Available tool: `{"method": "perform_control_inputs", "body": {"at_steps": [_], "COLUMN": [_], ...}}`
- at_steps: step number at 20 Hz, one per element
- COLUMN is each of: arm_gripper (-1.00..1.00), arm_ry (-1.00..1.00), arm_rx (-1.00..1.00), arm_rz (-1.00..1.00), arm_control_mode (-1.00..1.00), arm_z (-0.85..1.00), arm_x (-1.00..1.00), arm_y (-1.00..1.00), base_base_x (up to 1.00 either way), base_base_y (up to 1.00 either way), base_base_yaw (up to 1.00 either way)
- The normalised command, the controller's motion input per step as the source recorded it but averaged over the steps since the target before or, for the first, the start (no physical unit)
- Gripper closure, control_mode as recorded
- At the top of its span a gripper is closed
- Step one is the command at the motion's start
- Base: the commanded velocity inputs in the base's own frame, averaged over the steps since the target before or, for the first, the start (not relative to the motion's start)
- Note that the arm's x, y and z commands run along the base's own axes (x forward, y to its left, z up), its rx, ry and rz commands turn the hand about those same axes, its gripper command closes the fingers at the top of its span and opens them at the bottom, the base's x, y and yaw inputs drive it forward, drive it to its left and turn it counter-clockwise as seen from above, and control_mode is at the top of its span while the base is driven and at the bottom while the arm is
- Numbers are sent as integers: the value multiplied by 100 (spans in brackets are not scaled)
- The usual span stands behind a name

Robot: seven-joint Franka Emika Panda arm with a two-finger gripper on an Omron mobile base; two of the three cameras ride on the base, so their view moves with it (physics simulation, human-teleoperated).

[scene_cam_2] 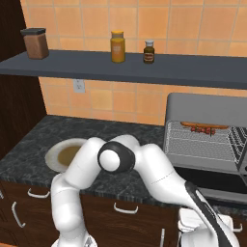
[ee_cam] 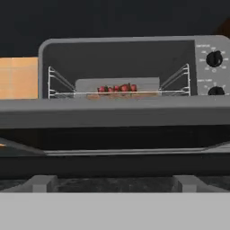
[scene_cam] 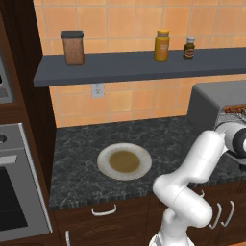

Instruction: Pick up the kebab skewer and baguette bread, and place them inside the toaster oven. Close the toaster oven door and start by setting the timer.

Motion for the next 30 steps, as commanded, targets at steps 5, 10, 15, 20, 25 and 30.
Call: {"method": "perform_control_inputs", "body": {"at_steps": [5,10,15,20,25,30], "arm_gripper": [-100,-100,-100,-100,-100,-100], "arm_ry": [-12,-9,-10,-10,-7,-1], "arm_rx": [3,1,1,1,0,0], "arm_rz": [0,0,0,0,0,0], "arm_control_mode": [-100,-100,-100,-100,-100,-100], "arm_z": [39,29,30,30,25,9], "arm_x": [93,94,92,87,88,64], "arm_y": [0,0,0,0,0,0], "base_base_x": [0,0,0,0,0,0], "base_base_y": [0,0,0,0,0,0], "base_base_yaw": [0,0,0,0,0,0]}}
